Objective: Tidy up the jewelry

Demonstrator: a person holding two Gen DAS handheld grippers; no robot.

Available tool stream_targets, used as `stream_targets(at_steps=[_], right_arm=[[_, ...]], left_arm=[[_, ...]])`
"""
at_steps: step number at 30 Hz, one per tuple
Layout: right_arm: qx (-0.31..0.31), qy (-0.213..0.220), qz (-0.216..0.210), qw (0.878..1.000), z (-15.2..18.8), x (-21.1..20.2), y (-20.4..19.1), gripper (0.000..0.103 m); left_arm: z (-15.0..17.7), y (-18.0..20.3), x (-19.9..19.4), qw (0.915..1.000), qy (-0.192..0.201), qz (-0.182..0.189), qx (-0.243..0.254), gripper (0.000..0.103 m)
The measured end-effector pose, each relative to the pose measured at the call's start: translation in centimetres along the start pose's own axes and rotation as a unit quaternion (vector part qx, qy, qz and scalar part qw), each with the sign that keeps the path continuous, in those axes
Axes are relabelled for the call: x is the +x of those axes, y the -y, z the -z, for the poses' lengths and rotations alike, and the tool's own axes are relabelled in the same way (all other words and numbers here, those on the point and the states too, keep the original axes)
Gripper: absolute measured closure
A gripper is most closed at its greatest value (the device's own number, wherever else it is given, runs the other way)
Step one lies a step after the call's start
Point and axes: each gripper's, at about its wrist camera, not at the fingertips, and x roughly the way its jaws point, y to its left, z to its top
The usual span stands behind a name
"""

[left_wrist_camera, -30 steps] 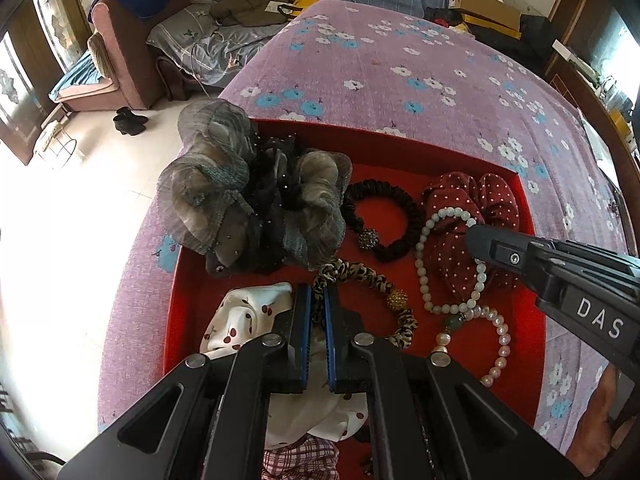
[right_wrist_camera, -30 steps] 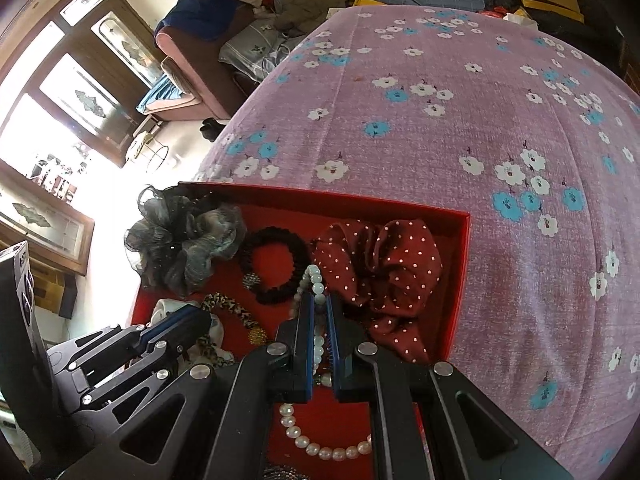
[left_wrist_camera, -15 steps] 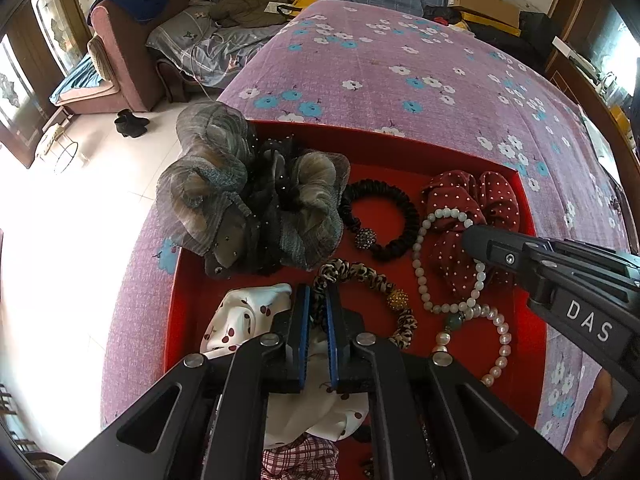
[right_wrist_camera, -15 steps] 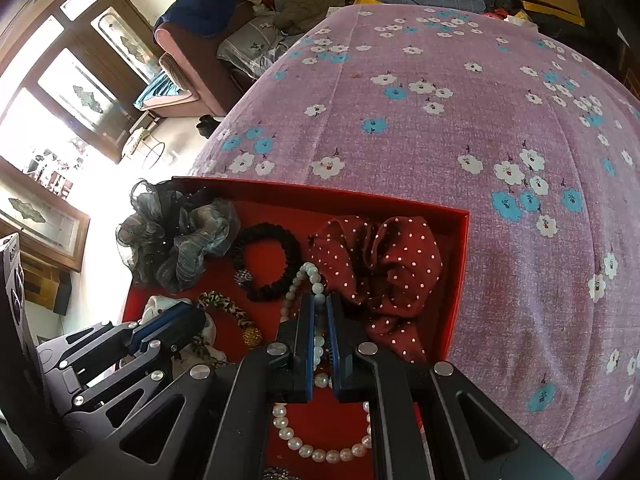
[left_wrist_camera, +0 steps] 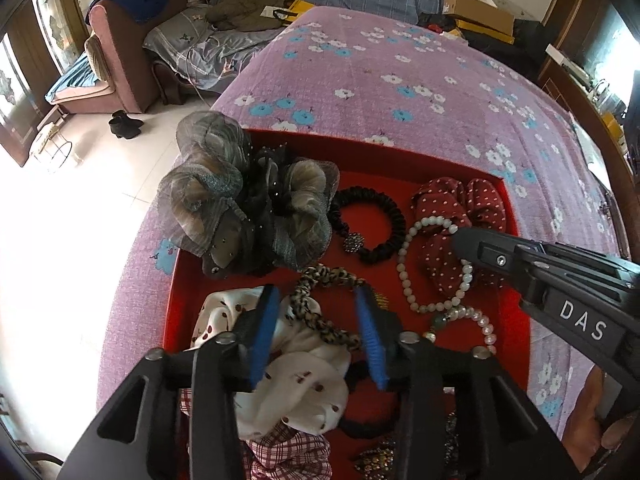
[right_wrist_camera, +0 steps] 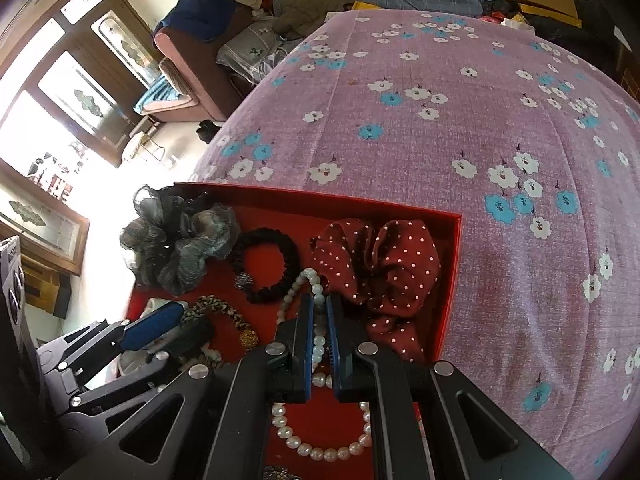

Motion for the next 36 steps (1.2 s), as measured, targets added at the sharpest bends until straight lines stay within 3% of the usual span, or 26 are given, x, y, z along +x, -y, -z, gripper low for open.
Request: stream_targets(at_steps=[2, 4, 13, 24, 29, 34, 36], right_arm=[[0.003, 0.005, -0.004, 1.000, 0.1, -0.5, 0.0, 0.079], [0.005, 0.012, -0.008, 1.000, 0.3, -1.2, -0.1, 0.074], [0.012, 0.038, -0.023, 0.999, 1.7, -5.0, -0.5, 0.069], [-0.013, 0.092, 0.010, 0.996, 4.8, -11.6, 0.2, 0.059], [-0.036, 0.121, 0.035, 0.991, 6.5, -15.1, 0.6, 0.056], [-0.030, 0.148, 0.041, 0.988, 8.4, -18.7, 1.5, 0.049], [-0.027, 0.155, 0.040, 0.987, 9.1, -20.1, 1.9, 0.049]], left_arm=[[0.1, 0.1, -0.5, 1.0000, 0.003, 0.000, 0.003, 0.062], [0.2, 0.1, -1.0, 1.0000, 0.004, -0.002, 0.003, 0.061], [1.2, 0.7, -6.3, 0.9979, 0.057, -0.025, 0.018, 0.041], [2.2, 2.7, -12.9, 0.9882, 0.139, -0.064, -0.006, 0.034], [3.4, 4.9, -17.3, 0.9676, 0.220, -0.123, -0.008, 0.019], [5.1, 7.0, -22.7, 0.9337, 0.322, -0.154, -0.029, 0.002], [5.9, 7.9, -24.8, 0.9185, 0.355, -0.171, -0.033, 0.000]])
